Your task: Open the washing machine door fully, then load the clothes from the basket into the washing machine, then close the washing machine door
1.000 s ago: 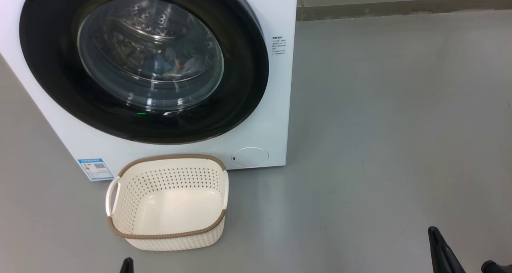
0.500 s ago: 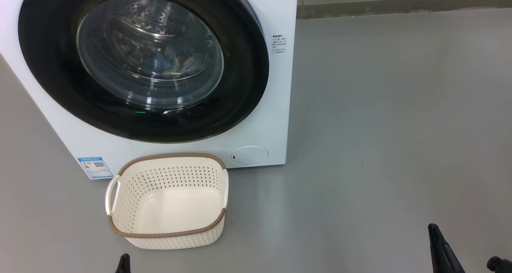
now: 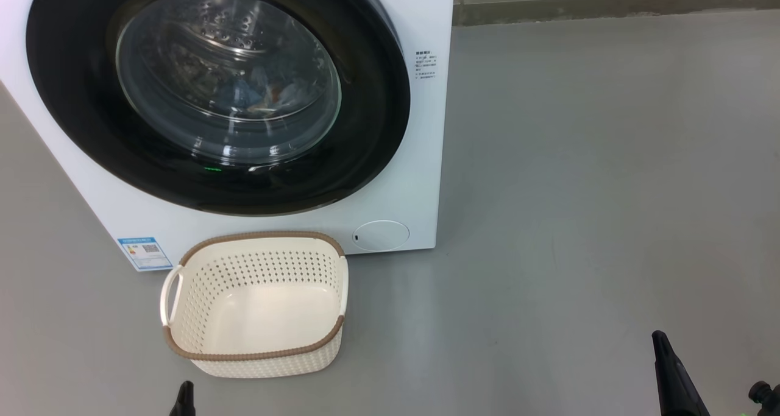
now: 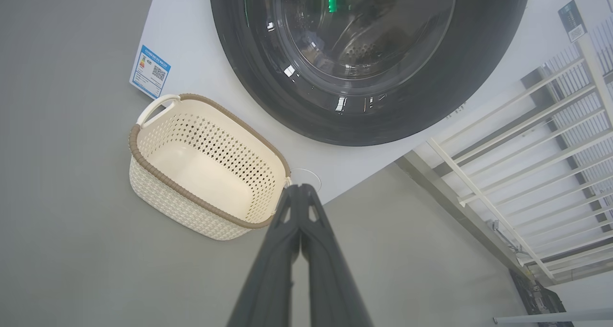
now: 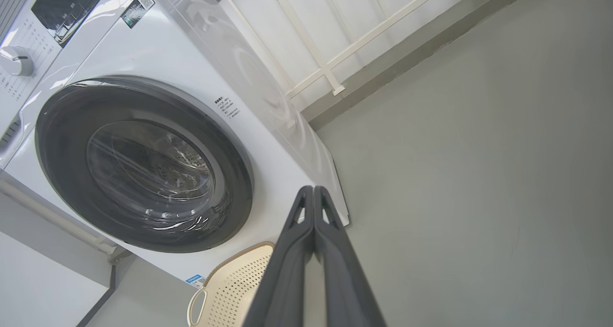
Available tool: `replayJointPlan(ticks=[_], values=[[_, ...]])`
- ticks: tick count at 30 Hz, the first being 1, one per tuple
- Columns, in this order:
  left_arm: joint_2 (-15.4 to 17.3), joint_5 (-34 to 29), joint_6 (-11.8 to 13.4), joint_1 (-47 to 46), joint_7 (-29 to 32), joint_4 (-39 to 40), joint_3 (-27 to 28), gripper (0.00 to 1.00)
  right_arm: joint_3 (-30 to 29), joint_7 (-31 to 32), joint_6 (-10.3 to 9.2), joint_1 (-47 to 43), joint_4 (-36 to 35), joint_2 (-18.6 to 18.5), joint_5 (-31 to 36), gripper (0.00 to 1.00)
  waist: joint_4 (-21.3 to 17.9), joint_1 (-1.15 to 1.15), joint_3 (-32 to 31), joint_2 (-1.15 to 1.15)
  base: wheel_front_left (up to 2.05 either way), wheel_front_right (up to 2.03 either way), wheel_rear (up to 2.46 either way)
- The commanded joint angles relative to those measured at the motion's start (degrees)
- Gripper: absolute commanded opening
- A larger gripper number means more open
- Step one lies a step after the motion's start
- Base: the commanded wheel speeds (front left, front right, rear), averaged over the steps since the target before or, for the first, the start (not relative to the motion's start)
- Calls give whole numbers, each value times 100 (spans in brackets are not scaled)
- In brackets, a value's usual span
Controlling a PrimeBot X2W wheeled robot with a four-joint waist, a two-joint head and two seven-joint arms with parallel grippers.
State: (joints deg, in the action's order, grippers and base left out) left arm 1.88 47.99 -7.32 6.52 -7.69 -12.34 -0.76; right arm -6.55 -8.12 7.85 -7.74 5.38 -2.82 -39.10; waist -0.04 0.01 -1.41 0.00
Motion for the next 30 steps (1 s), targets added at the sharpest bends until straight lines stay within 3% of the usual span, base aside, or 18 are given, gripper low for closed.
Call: replayJointPlan(ticks=[1,30], values=[[97,165,-6,-292,44,97,119,0,59,54,-15,263,-92,-90,-202,0,0,-1,3,0,0,0,0],[134,1807,-10,-656,521,-1,298,0,104,531,-23,682,264,-106,-2179,0,2,-1,62,0,0,0,0]])
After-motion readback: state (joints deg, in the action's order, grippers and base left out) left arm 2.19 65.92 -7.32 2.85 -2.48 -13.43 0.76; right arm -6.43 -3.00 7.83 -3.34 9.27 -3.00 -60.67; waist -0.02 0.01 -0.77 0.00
